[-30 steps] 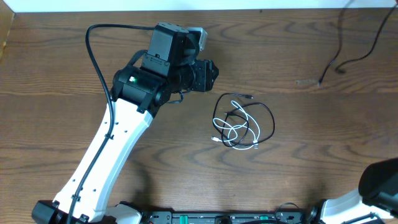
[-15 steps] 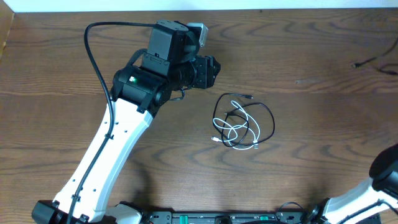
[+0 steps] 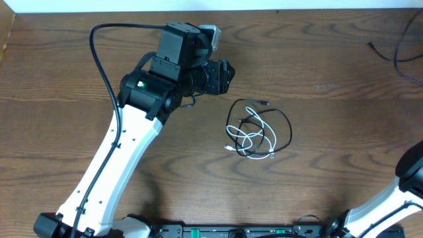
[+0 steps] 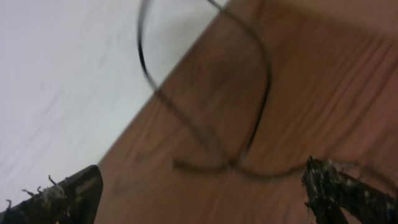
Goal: Untangle cables
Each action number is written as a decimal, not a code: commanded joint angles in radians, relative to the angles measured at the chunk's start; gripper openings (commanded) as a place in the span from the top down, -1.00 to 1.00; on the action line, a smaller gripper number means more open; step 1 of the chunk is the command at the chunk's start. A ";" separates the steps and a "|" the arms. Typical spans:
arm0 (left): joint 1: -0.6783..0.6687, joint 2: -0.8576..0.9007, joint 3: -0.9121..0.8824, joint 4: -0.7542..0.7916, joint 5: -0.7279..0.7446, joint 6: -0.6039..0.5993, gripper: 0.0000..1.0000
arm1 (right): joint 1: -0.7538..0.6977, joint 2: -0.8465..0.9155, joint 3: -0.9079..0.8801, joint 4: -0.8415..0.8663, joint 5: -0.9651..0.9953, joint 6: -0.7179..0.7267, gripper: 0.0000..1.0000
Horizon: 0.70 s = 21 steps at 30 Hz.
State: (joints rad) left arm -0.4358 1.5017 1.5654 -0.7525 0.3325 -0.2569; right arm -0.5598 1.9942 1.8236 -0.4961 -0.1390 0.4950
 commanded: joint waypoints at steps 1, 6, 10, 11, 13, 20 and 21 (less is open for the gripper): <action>-0.010 0.003 -0.009 -0.005 -0.012 0.017 -0.16 | 0.010 -0.092 0.013 -0.093 -0.189 0.027 -0.99; -0.061 0.043 -0.037 -0.006 -0.012 0.021 -0.16 | 0.059 -0.132 0.013 -0.244 -0.343 0.026 -0.99; -0.113 0.105 -0.039 -0.018 -0.004 0.055 -0.16 | 0.119 -0.131 0.013 -0.317 -0.377 -0.035 -0.98; -0.127 0.124 -0.039 -0.024 -0.004 0.063 -0.16 | 0.138 -0.131 0.013 -0.331 -0.376 -0.066 -0.98; -0.148 0.162 -0.039 -0.032 -0.004 0.065 -0.16 | 0.169 -0.131 0.013 -0.349 -0.366 -0.113 -0.97; -0.184 0.321 -0.039 -0.031 -0.002 -0.189 -0.17 | 0.235 -0.131 0.013 -0.384 -0.230 -0.114 -0.99; -0.185 0.338 -0.039 -0.031 -0.002 -0.235 -0.18 | 0.238 -0.131 0.013 -0.384 -0.230 -0.114 -0.99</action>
State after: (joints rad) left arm -0.6197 1.7901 1.5299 -0.7822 0.3340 -0.3161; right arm -0.3286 1.8736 1.8248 -0.8776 -0.4164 0.4088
